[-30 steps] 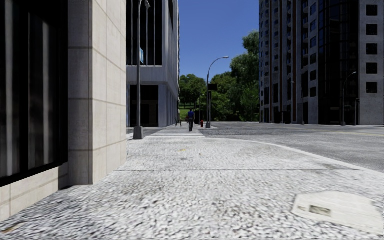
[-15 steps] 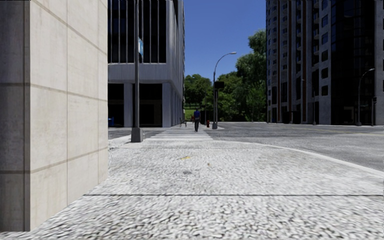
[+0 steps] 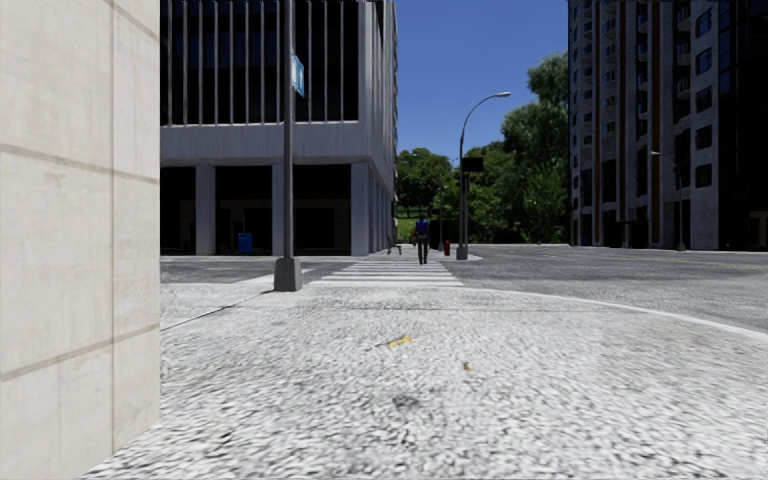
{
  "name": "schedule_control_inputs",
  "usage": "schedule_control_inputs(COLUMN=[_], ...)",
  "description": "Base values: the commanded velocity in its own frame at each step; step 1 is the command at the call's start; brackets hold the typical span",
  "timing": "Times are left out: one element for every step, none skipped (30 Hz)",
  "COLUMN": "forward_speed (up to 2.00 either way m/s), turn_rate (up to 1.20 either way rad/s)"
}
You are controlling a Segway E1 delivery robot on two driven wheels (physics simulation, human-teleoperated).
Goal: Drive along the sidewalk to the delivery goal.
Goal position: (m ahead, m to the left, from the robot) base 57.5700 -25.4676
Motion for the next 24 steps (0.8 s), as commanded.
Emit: schedule_control_inputs(forward_speed=[2.0, 2.0, 2.0, 2.0, 2.0, 2.0, 2.0, 2.0, 2.0, 2.0, 2.0, 2.0, 2.0, 2.0, 2.0, 2.0, 2.0, 2.0, 2.0, 2.0, 2.0, 2.0, 2.0, 2.0], turn_rate=[0.05, 0.0, 0.0, 0.0, 0.0, 0.0, 0.0, 0.0, 0.0, 0.0, 0.0, 0.0, 0.0, 0.0, 0.0, 0.0, 0.0, 0.0, 0.0, 0.0, 0.0, -0.14, -0.14, -0.22])
